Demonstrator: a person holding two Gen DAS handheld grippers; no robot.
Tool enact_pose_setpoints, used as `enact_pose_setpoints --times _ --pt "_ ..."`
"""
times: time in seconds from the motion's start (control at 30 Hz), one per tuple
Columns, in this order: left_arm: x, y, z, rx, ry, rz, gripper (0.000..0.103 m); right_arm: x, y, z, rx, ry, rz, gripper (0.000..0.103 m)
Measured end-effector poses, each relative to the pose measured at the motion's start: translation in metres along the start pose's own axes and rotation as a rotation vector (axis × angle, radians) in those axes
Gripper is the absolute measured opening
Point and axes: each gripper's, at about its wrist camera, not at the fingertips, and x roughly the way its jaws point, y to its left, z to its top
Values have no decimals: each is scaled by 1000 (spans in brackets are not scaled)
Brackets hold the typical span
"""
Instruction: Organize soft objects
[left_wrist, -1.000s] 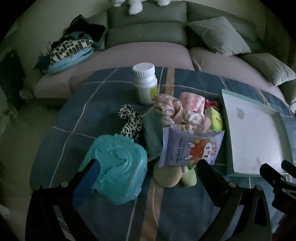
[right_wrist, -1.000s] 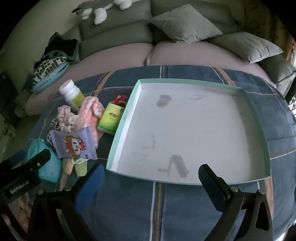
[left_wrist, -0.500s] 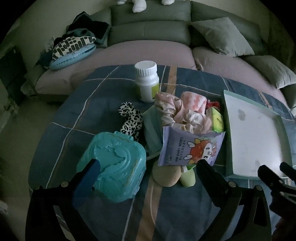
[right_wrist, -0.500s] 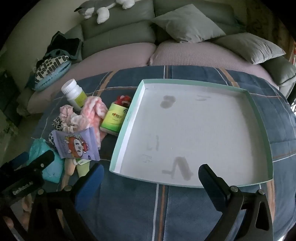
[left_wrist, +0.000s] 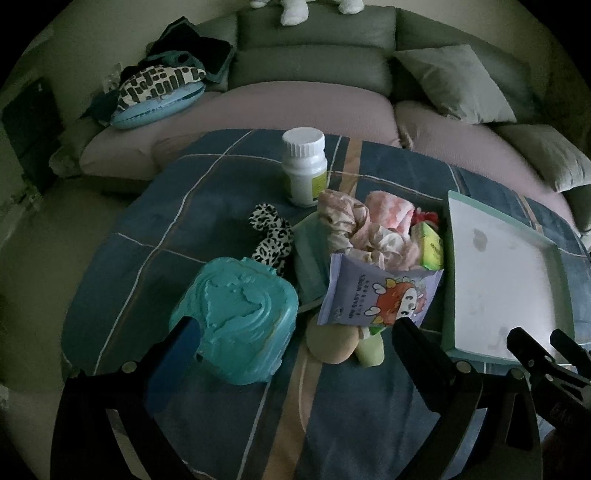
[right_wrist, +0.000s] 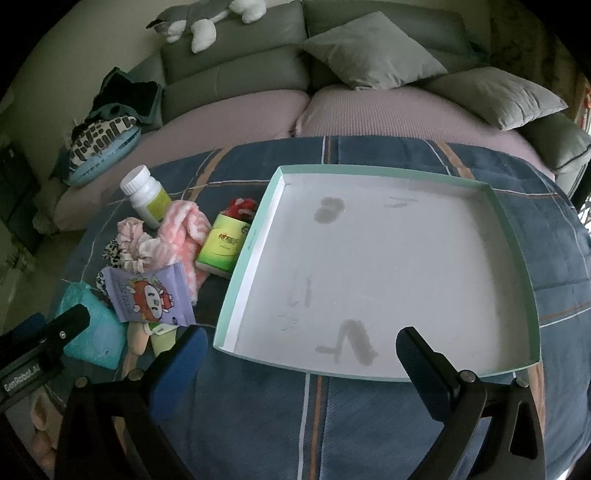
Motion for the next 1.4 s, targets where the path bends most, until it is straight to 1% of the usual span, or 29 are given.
enact_pose_setpoints --times 0.3,0.9,1.13,1.23,1.4 --pt "-2 7 -1 -29 10 -5 103 -4 -1 0 10 -15 15 103" --pt "-9 10 -4 -24 6 2 103 -7 -5 1 16 -25 27 103" --pt "-9 11 -5 -20 12 -15 103 -8 -4 1 14 -24 30 103" --pt "-9 13 -6 -28 13 -29 103 -8 -4 0 15 -23 33 103" --pt "-11 18 -6 -49 1 -31 103 -9 -2 -1 4 -23 30 103"
